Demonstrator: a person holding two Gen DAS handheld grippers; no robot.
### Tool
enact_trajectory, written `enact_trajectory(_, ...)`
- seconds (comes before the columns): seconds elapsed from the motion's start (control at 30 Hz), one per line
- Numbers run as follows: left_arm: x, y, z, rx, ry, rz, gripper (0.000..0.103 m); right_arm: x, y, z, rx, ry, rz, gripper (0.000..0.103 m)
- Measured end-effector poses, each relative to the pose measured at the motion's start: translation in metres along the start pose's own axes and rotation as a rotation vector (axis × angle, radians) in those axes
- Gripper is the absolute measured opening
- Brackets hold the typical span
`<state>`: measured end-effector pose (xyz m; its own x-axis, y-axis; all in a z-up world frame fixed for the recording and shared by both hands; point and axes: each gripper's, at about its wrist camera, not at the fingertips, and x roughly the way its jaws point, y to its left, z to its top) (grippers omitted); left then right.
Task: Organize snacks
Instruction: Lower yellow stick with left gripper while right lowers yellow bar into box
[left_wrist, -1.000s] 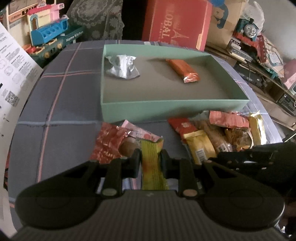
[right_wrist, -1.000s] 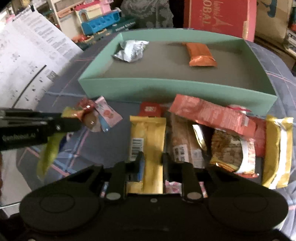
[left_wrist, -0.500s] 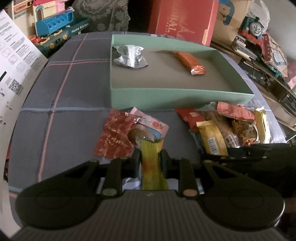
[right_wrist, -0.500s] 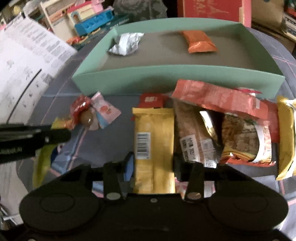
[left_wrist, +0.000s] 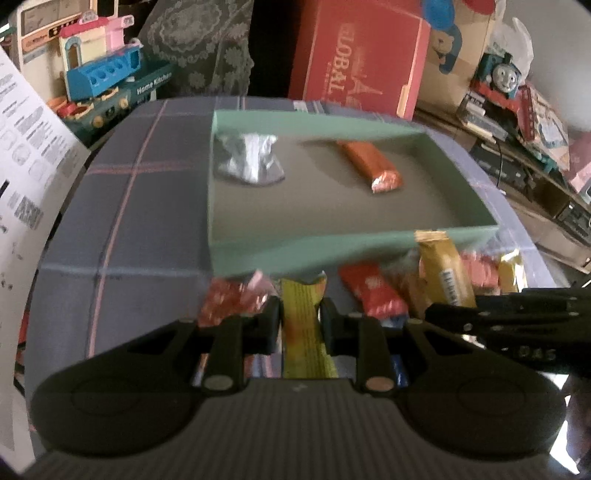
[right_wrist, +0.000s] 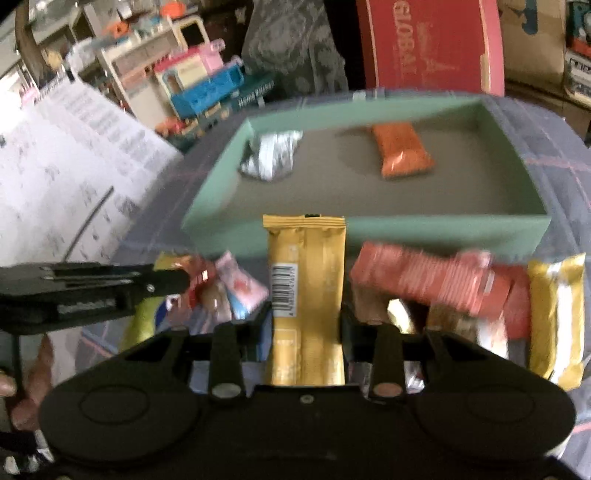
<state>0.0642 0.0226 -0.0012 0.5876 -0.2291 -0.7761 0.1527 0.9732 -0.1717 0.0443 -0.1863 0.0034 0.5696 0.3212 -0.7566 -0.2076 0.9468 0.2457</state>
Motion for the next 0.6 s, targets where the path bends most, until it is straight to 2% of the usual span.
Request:
enact_trajectory(0.1, 0.004, -0.007, 0.022, 0.034, -0.022, 0.015, 0.022, -0.007, -0.013, 0.022, 0.013, -0.031, 0.004, 0.035)
enact_trajectory(0.3, 0.022, -0.016, 0.081, 0.052, -0.052, 0.013, 0.022, -0.009, -0.061, 0.079, 0.031, -0.082, -0.076, 0.035)
enact_trajectory(0.47, 0.063, -0.025, 0.131, 0.057, -0.038, 0.030, 0.022, 0.013, -0.106, 0.123, 0.076, -0.072, -0.144, 0.035)
enact_trajectory(0.6, 0.103, -0.030, 0.158, 0.072, -0.015, 0.051, 0.022, 0.039, -0.137, 0.147, 0.094, -0.055, -0.182, 0.035)
